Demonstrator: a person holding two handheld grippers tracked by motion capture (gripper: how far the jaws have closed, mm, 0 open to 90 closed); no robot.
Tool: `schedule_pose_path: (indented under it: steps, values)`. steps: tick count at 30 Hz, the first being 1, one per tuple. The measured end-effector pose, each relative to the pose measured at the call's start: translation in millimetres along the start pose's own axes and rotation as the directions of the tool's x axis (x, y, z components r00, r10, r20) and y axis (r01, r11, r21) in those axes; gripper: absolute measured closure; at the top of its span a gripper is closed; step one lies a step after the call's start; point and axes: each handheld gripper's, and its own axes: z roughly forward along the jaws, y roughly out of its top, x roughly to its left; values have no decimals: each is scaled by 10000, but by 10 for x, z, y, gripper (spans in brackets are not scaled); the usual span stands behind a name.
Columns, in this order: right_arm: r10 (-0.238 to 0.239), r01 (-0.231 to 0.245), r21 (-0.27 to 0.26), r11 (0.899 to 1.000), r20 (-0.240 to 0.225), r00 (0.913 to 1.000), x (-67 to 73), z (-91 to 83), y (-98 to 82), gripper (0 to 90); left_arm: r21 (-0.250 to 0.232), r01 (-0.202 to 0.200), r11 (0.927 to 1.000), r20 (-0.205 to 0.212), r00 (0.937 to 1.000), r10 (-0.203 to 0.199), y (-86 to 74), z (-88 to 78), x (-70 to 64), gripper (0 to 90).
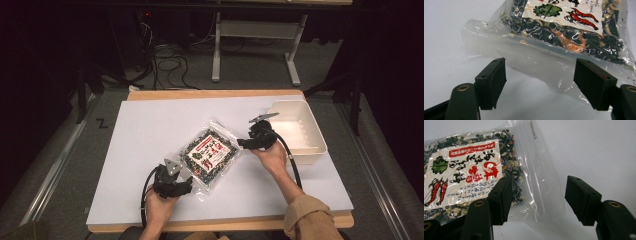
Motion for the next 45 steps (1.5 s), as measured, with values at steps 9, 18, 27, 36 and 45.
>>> schedule_pose_path:
  steps: [9,18,27,36,45]
  values:
    - [276,-287,577,9979,200,9994,-39,136,55,400,-13,26,10000,-24,10000,-26,-2,2,6,268]
    - [1101,-1088,1035,9887,-73,9939,-37,333,56,399,58,7,10000,20,10000,-7,-6,14,7,275]
    - [1587,-1542,1368,9785,-222,9871,-77,395,18,439,63,1,10000,-12,10000,-1,-7,23,2,280]
    - [1598,-1491,1096,9827,-961,9825,-76,382,-22,560,117,46,9999,62,10000,-47,-11,34,7,282]
    - [914,-836,948,9920,-814,9925,4,325,-40,722,119,113,9999,89,9999,-114,-21,40,10,305]
